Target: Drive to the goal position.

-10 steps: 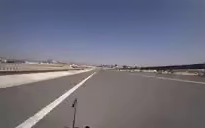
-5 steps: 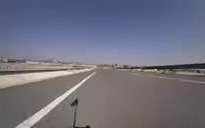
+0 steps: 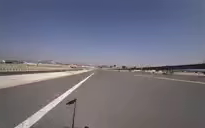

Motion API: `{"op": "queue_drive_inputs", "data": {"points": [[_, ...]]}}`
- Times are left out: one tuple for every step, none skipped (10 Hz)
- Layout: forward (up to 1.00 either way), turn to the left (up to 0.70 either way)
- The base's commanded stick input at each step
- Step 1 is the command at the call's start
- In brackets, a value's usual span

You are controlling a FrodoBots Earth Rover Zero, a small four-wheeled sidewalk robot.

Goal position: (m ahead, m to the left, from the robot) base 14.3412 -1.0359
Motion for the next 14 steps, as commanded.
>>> {"op": "queue_drive_inputs", "data": {"points": [[1.00, 0.00], [1.00, 0.00], [1.00, 0.00], [1.00, 0.00], [1.00, 0.00], [1.00, 0.00], [1.00, 0.00], [1.00, 0.00], [1.00, 0.00], [1.00, 0.00], [1.00, 0.00], [1.00, 0.00], [1.00, 0.00], [1.00, 0.00]]}}
